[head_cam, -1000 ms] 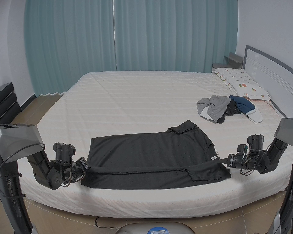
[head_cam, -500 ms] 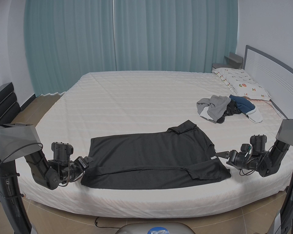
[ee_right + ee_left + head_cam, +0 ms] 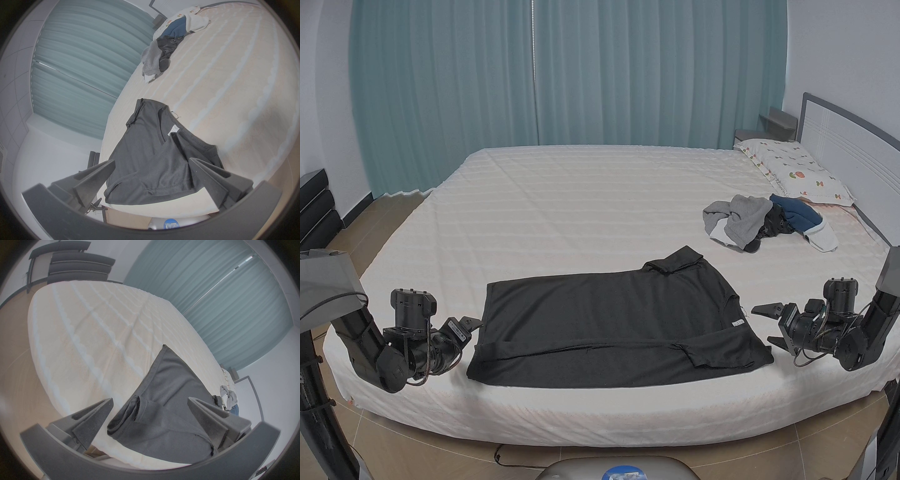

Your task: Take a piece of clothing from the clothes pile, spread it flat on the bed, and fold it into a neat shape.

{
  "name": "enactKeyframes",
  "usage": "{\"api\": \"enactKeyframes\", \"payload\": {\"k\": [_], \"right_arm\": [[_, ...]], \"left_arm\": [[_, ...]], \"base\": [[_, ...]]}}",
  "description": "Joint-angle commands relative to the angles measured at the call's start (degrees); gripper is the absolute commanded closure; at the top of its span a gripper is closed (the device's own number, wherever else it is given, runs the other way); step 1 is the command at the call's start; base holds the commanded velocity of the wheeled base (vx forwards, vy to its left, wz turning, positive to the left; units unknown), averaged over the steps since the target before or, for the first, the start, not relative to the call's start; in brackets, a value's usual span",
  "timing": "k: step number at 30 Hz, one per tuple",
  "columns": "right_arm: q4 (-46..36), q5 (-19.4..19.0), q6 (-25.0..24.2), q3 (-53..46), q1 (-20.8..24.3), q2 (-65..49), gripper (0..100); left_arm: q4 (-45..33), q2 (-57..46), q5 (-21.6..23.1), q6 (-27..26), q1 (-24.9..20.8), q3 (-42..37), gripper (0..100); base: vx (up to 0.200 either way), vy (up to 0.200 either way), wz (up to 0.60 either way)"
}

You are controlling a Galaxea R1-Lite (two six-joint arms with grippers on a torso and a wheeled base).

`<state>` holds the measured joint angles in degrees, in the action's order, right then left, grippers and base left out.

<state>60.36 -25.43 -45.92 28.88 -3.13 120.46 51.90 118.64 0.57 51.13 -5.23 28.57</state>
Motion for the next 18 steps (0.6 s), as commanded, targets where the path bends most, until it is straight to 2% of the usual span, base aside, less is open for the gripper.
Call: {"api": "enactKeyframes", "payload": {"k": [1, 12, 18], "right_arm": [[0.03, -0.06, 0.04, -0.23, 0.14, -0.4, 0], [0.03, 0.03, 0.31, -1.19, 1.64, -0.22, 0], [0.11, 0.2, 0.57, -1.28, 2.43, 0.13, 0]], "left_arm": [[0.14, -0.34, -0.05, 0.03, -0.31, -0.27, 0], [0.31, -1.04, -0.22, 0.82, -0.83, -0.27, 0], [0.31, -1.13, -0.13, 0.64, -0.83, -0.19, 0]], "base": [[0.0, 0.0, 0.0], [0.0, 0.0, 0.0], [0.2, 0.0, 0.0]]}}
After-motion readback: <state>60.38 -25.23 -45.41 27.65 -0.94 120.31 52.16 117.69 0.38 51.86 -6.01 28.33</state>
